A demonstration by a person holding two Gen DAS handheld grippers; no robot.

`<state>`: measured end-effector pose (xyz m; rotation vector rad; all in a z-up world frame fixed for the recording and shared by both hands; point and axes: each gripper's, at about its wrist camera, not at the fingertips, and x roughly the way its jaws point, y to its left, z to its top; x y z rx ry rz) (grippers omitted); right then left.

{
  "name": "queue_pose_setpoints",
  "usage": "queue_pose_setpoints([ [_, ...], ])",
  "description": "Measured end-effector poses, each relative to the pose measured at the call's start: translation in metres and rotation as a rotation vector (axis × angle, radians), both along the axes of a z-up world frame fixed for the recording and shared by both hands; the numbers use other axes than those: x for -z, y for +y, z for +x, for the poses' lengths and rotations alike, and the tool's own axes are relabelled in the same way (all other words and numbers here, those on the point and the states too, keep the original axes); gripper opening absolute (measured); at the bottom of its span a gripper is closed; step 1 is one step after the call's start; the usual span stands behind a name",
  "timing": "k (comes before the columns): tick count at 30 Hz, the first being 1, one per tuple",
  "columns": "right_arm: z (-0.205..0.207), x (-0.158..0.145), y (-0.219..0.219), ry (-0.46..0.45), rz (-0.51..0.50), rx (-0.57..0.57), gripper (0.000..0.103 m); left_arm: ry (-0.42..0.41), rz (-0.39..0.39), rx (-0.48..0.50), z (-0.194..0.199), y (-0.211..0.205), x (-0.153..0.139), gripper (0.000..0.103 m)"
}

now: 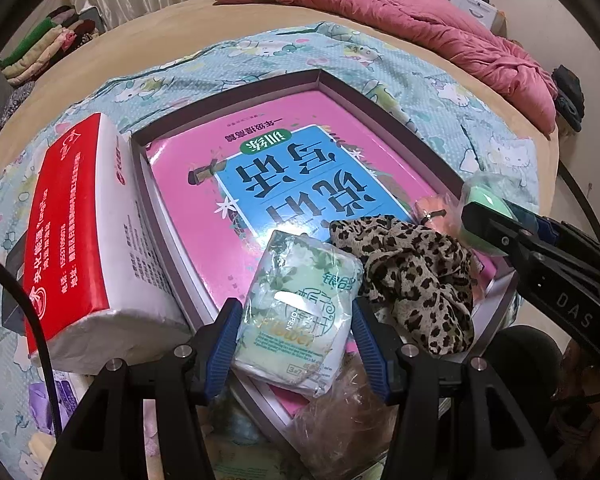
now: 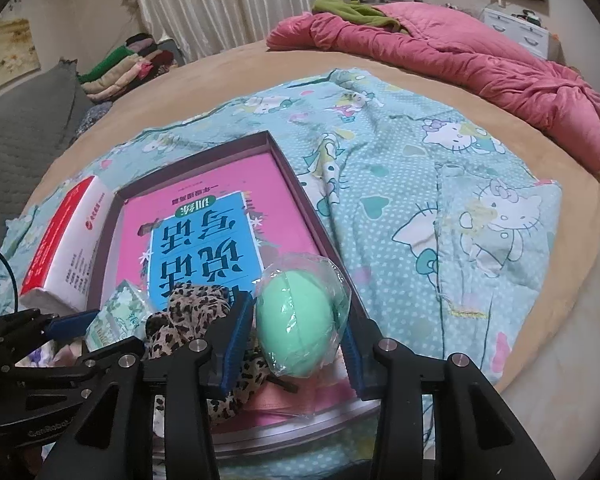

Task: Organize soft objects
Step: 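Lower and release the green ball with the right gripper while the left releases the Flower pack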

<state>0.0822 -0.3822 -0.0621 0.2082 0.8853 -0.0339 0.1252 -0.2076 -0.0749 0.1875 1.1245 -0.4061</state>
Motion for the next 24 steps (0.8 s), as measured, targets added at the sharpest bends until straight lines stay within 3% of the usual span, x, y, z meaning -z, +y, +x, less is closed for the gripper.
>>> queue_pose_setpoints([
  [13,-0.003,-0.003,-0.007,-0.021,0.046,0.019,0.054,-0.010,0.019,-0.002,-0.002,-0.001,-0.005,0.056],
  [24,-0.006,-0.009,-0.008,-0.060,0.055,0.028,0.070,-0.031,0.015,0.004,-0.005,-0.003,-0.013,0.063],
])
